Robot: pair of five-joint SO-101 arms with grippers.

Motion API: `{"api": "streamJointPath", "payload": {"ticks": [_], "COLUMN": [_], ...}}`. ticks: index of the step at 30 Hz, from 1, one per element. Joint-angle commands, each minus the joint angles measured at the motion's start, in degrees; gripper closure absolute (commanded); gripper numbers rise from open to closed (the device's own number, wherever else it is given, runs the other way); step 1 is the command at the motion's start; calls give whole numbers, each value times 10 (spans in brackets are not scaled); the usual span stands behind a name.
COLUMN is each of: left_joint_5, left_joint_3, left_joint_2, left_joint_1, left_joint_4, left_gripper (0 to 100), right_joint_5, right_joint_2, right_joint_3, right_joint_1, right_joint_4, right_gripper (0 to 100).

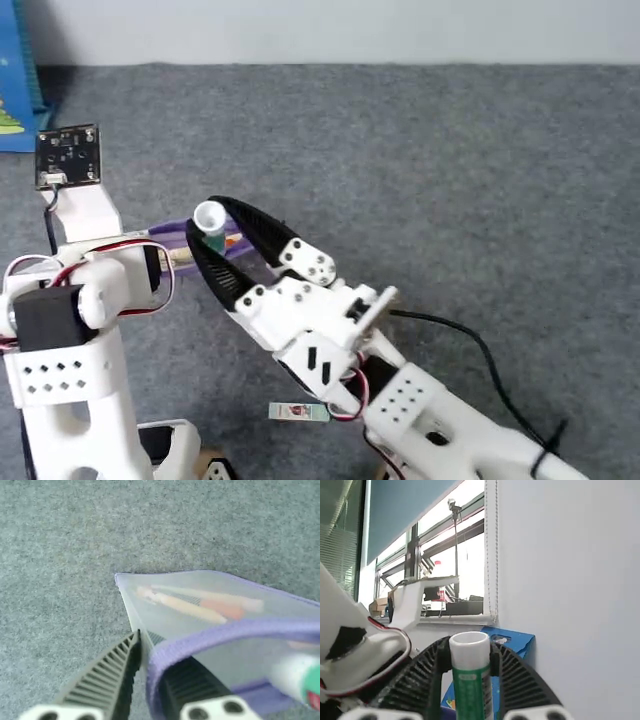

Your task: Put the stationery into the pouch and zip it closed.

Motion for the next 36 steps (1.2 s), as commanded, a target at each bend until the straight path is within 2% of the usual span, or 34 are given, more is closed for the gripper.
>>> {"api": "streamJointPath", "payload": {"ticks": [1, 10, 12, 18, 29, 32, 34, 36], "left_joint_5": [6, 5, 5, 5, 5, 5, 5, 5], "left_joint_3": [-25, -3, -3, 4, 7, 7, 7, 7], "left_joint_2": [1, 2, 2, 2, 2, 2, 2, 2], "left_joint_1": [4, 4, 4, -11, -19, -20, -21, -21], "left_joint_4": [0, -8, -8, -10, -12, -12, -12, -12], "left_gripper": [989, 989, 989, 989, 989, 989, 989, 989], "right_joint_5": [10, 4, -21, -47, -47, -47, -65, -114], "right_joint_2": [32, 46, 46, 40, 36, -1, -48, -110], "right_joint_3": [-42, -40, -40, -31, -29, -23, -23, -29], "right_joint_1": [-5, -6, -5, -3, -3, 9, 29, 67], "right_joint_4": [-51, -56, -55, -19, -6, 64, 159, 285], "right_gripper": [991, 986, 977, 831, 864, 864, 864, 864]}}
